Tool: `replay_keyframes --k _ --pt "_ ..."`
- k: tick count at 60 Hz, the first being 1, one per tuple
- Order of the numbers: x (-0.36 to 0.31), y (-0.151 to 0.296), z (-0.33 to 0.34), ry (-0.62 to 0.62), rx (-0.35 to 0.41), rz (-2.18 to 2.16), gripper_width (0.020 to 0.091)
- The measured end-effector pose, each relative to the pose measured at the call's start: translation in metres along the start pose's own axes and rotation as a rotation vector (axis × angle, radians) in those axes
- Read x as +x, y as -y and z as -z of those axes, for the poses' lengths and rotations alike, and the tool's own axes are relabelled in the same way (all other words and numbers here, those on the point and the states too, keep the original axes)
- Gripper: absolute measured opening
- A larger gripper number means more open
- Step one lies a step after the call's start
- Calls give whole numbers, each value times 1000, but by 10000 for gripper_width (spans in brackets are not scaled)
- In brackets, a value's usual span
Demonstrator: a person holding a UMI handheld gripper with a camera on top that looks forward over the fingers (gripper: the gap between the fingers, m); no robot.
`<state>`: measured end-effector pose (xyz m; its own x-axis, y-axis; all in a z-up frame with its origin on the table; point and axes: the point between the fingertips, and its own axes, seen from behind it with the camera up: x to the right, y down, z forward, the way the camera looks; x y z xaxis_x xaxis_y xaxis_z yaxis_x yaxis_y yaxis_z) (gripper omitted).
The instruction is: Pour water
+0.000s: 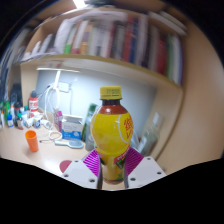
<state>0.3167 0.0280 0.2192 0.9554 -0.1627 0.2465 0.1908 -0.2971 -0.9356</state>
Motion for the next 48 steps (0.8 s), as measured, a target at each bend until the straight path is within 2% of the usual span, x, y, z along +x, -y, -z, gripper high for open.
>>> replay_keyframes --k 5,10,18,27,32,41,48 --pt "-53 59 -15 -2 42 245 294" --pt "-113 90 -37 -12 61 514 294" --pt "-192 70 -85 -22 2 988 291" --pt "-227 71 -113 -105 16 1548 297" --pt "-244 68 -119 -103 32 1801 299" --pt "-258 89 -127 -175 60 2025 298" --pt "-268 91 -129 -156 81 2074 298"
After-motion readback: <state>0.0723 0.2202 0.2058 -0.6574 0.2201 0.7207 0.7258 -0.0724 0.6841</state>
